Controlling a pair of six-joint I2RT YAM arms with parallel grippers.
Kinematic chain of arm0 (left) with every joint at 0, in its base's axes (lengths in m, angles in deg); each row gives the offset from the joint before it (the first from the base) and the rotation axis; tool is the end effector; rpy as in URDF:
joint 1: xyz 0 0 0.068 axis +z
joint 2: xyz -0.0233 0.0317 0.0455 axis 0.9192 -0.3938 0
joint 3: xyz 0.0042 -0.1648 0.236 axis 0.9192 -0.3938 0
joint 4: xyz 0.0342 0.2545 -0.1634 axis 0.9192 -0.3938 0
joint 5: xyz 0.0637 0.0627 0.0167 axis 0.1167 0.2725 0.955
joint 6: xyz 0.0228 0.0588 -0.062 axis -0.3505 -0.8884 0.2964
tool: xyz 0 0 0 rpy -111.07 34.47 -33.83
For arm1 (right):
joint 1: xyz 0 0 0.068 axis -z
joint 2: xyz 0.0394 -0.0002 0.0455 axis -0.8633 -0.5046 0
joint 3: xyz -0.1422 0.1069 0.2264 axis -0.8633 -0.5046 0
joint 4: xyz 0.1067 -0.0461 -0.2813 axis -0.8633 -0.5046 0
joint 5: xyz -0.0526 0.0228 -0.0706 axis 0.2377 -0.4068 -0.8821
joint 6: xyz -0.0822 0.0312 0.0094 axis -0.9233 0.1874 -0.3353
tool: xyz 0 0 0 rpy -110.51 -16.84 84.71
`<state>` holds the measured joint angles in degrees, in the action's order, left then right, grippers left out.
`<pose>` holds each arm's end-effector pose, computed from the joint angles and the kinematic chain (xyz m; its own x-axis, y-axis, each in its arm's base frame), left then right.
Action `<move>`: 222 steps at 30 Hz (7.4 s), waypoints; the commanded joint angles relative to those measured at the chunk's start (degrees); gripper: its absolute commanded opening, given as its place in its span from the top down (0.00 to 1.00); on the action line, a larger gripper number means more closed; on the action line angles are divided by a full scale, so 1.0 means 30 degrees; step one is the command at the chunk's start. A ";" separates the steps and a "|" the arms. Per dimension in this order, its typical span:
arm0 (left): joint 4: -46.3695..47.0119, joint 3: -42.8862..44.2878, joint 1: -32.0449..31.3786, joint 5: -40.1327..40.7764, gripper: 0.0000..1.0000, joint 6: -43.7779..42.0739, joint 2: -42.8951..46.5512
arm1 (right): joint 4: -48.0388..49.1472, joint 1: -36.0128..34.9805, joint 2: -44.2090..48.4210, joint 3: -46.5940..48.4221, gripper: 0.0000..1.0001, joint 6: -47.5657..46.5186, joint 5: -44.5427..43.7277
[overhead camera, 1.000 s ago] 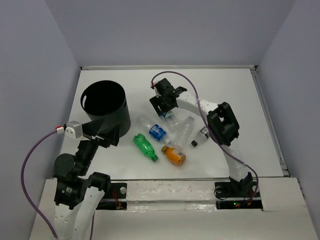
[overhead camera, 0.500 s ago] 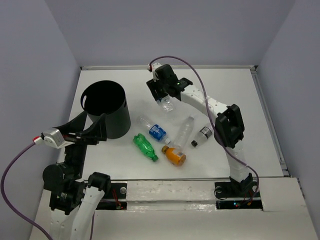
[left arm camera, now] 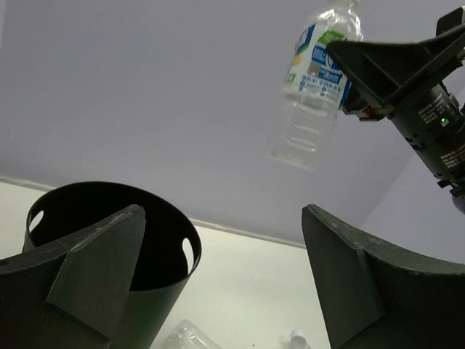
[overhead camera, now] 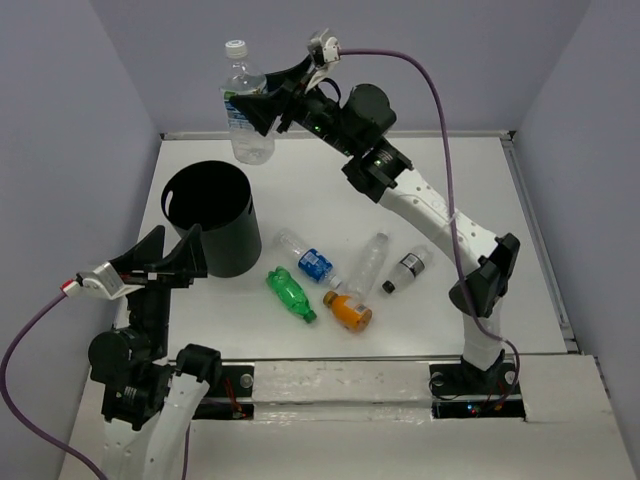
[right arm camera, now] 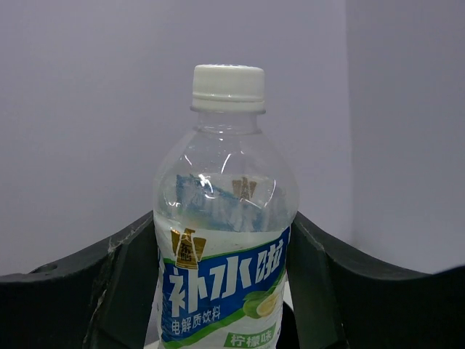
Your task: Put the plastic bottles in the bin
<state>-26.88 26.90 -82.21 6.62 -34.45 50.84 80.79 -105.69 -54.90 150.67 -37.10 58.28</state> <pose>0.0811 -0.0106 0.4374 0.4525 -0.4707 -0.7574 0.3195 0.8785 -0.3551 0.3466 0.3856 0.5621 0.0696 0.4205 -0.9046 -0.8935 0.4296 0.1310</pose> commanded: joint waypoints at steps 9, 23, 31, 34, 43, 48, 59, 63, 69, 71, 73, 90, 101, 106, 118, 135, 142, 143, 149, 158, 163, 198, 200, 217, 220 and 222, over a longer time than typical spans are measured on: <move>0.0079 0.0088 -0.0141 0.1189 0.01 0.0141 0.0167 | 0.1600 -0.2068 -0.6528 0.4502 0.55 0.1055 0.0900; 0.0049 0.0059 -0.0170 0.1102 0.01 -0.0035 -0.0067 | -0.0568 -0.2451 -0.4487 0.1650 0.02 -0.1374 -0.0794; 0.0049 0.0000 -0.0141 0.1015 0.01 -0.0094 0.0080 | -0.3167 -0.1985 0.2629 -0.9082 0.42 -0.3223 -0.4749; 0.0079 0.0000 -0.0170 0.0897 0.01 -0.0064 0.0080 | -0.5013 -0.1428 0.3486 -1.1606 0.43 -0.3106 -0.5310; 0.0137 -0.0059 -0.0170 0.0575 0.01 -0.0064 -0.0447 | -0.9797 -0.1074 0.0826 -1.0734 0.14 -0.4540 -0.3438; 0.0079 -0.0088 -0.0141 0.0487 0.01 -0.0064 -0.0623 | -1.0702 -0.0576 -0.1723 -0.8655 0.16 -0.4600 -0.2383; 0.0167 -0.0059 -0.0141 -0.0392 0.01 -0.0093 -0.1151 | -1.1847 -0.0402 -0.5094 -0.6133 0.14 -0.5273 -0.1619; 0.0137 -0.0030 -0.0141 -0.0333 0.01 -0.0093 -0.1092 | -1.1935 -0.0226 -0.5798 -0.5577 0.16 -0.5391 -0.1679; 0.0137 -0.0030 -0.0112 -0.0333 0.01 -0.0093 -0.1034 | -1.2229 0.0157 -0.6648 -0.4814 0.20 -0.5479 -0.1679; 0.0108 -0.0029 -0.0112 -0.0304 0.01 -0.0093 -0.1033 | -1.2228 0.0362 -0.6853 -0.4581 0.20 -0.5334 -0.1882; 0.0108 -0.0029 -0.0140 -0.0304 0.01 -0.0093 -0.1063 | -1.2229 0.0565 -0.7058 -0.4288 0.21 -0.5274 -0.1913; 0.0079 0.0029 -0.0053 -0.0187 0.01 -0.0093 -0.1092 | -0.7458 0.0948 -0.3110 -0.2966 0.48 -0.3459 -0.3847; -0.0009 0.0205 0.0299 0.0575 0.01 -0.0240 -0.0623 | -0.1802 0.0538 0.0179 -0.1332 0.51 -0.0938 -0.1415; -0.0039 0.0234 0.0328 0.0663 0.01 -0.0152 -0.0594 | 0.1771 -0.0310 -0.2073 0.0807 0.52 -0.0001 -0.0653; -0.0214 0.0468 0.0504 0.1689 0.01 -0.0093 -0.0301 | 0.3799 -0.1306 -0.7965 0.6378 0.50 -0.0172 0.0867; -0.0302 0.0381 0.0504 0.1689 0.01 -0.0182 -0.0506 | 0.0633 -0.1689 0.1342 -0.6967 0.15 -0.2579 -0.1644; -0.0185 0.0264 0.0504 0.1132 0.01 -0.0064 -0.0769 | -0.3141 -0.1865 0.4365 -1.4770 0.28 -0.1555 -0.2527; -0.0185 0.0293 0.0504 0.1102 0.01 -0.0064 -0.0799 | -0.3929 -0.1865 0.4425 -1.5384 0.27 -0.1437 -0.2499; -0.0185 0.0234 0.0504 0.0927 0.01 0.0023 -0.1092 | -0.5953 -0.2946 0.2326 -1.5363 0.08 -0.1319 -0.2646; -0.0214 0.0234 0.0504 0.0868 0.01 -0.0035 -0.1151 | -0.6720 -0.3650 -0.1256 -1.3222 0.08 -0.0733 -0.2881; -0.0214 0.0176 0.0475 0.0751 0.01 0.0024 -0.0946 | -0.6633 -0.4236 -0.2340 -1.3281 0.12 -0.0119 -0.2470; -0.0302 0.0615 0.0475 0.3064 0.01 -0.0387 0.0255 | -0.5372 -0.4238 0.1145 -0.1537 0.67 -0.2578 -0.3231; -0.0302 0.0615 0.0475 0.3269 0.01 -0.0357 0.0431 | -0.5373 -0.4238 0.0853 -0.0165 0.67 -0.2666 -0.3378; -0.0742 0.0585 0.0474 0.3183 0.01 -0.0181 0.0432 | 0.1131 -0.3505 -0.8110 0.7781 0.68 -0.3605 -0.3850; -0.0742 0.0527 0.0416 0.3241 0.01 -0.0211 0.0402 | 0.1072 -0.3505 -0.8991 0.7697 0.57 -0.3575 -0.3759; -0.0742 0.0527 0.0416 0.3153 0.01 -0.0210 0.0373 | 0.1189 -0.3505 -0.9226 0.7492 0.44 -0.3837 -0.3993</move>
<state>-30.94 26.93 -80.96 15.82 -34.60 51.83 75.96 -116.38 -83.06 172.83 -47.71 46.96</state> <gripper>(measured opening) 0.989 0.677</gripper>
